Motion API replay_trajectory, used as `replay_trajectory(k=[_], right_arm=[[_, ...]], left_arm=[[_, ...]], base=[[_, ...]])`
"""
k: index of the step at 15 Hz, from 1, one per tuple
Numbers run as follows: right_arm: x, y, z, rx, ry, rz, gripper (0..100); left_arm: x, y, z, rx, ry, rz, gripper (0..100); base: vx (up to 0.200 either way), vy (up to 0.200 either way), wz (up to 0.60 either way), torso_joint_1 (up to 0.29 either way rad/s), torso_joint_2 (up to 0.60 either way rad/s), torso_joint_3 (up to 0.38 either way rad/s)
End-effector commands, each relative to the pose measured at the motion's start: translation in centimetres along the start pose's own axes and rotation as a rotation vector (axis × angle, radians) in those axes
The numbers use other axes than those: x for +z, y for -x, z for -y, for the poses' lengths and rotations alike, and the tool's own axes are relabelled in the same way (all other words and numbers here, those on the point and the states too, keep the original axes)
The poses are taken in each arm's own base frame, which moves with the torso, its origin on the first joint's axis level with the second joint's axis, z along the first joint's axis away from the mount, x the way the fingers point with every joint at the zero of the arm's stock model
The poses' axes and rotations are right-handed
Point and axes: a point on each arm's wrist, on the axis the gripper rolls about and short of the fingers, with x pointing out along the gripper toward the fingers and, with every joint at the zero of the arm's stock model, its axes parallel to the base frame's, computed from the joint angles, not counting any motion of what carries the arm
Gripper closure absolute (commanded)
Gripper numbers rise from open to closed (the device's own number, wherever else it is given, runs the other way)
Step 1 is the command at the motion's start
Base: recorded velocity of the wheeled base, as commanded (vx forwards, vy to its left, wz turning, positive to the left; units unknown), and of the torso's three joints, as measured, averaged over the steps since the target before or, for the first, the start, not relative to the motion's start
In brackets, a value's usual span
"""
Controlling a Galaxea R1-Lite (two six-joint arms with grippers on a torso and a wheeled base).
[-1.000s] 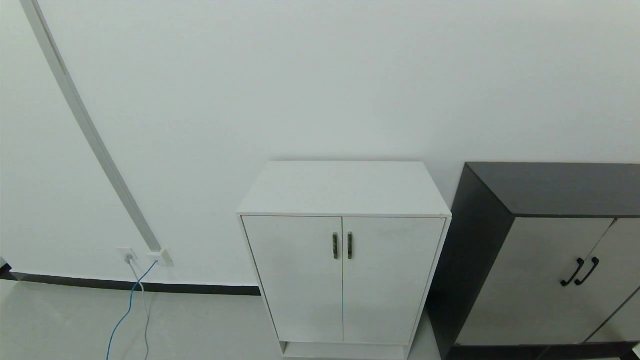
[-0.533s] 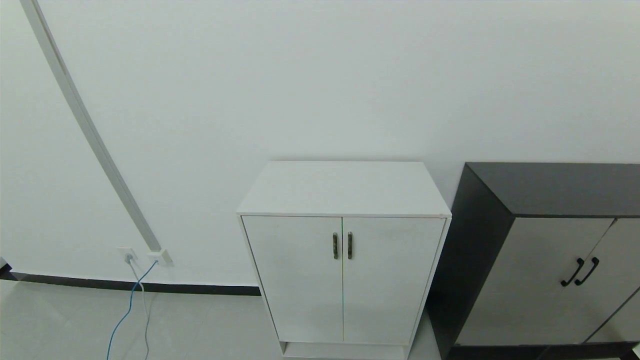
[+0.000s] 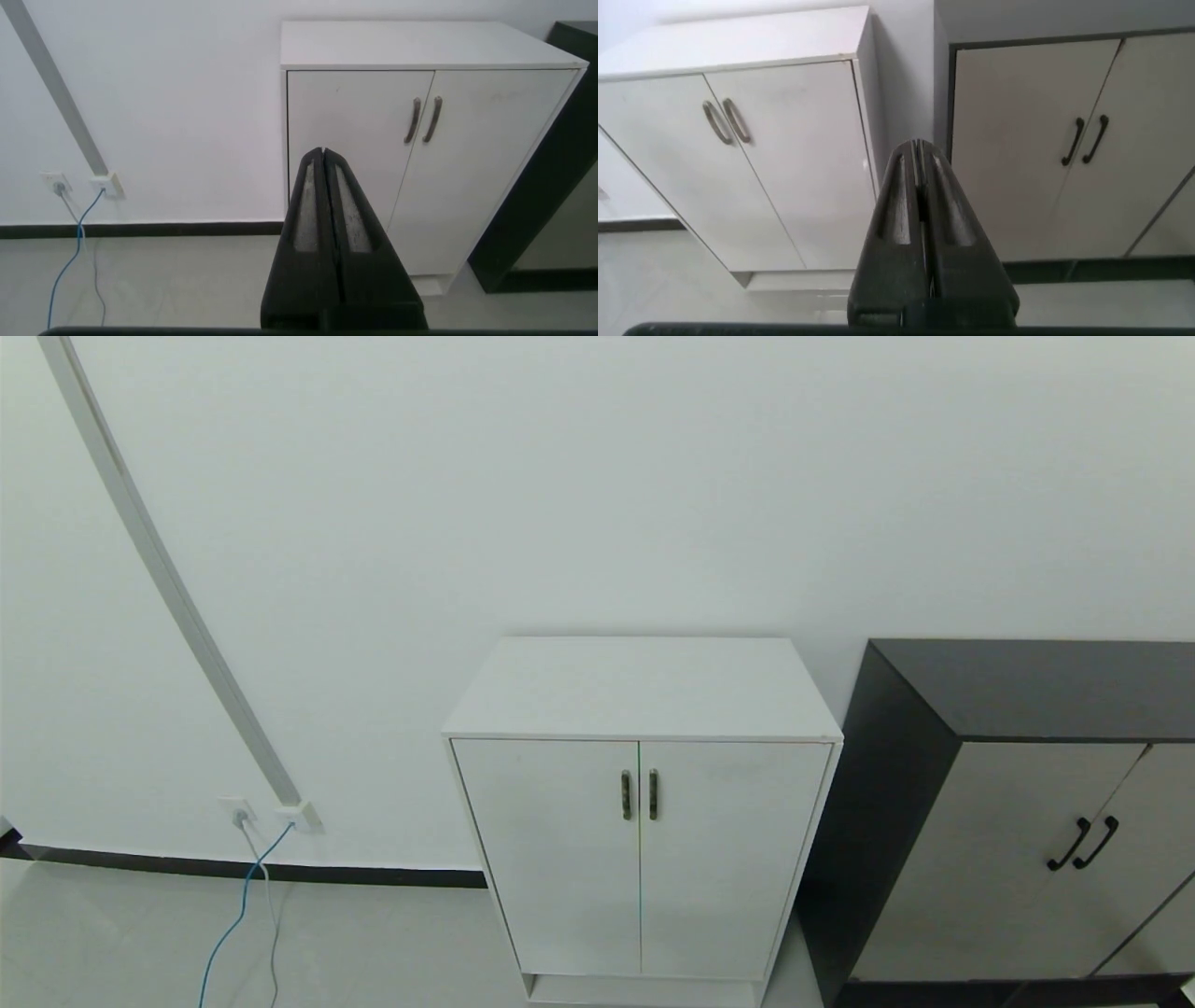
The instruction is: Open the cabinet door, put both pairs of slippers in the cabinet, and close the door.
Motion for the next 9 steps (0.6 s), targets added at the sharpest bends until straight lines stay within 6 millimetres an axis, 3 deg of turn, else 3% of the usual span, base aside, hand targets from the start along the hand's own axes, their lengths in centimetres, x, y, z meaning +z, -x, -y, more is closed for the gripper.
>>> replay_trajectory(k=[1, 9], right_arm=[[-0.01, 0.04, 0.00, 0.000, -0.001, 0.007, 100], [-0.01, 0.04, 0.00, 0.001, 0.003, 0.007, 100]], left_arm=[[0.00, -0.01, 0.00, 0.001, 0.000, -0.001, 100], [0.00, -0.01, 0.00, 0.001, 0.000, -0.001, 100]], base=[[0.000, 0.000, 0.00, 0.000, 0.00, 0.000], [0.000, 0.000, 0.00, 0.000, 0.00, 0.000]])
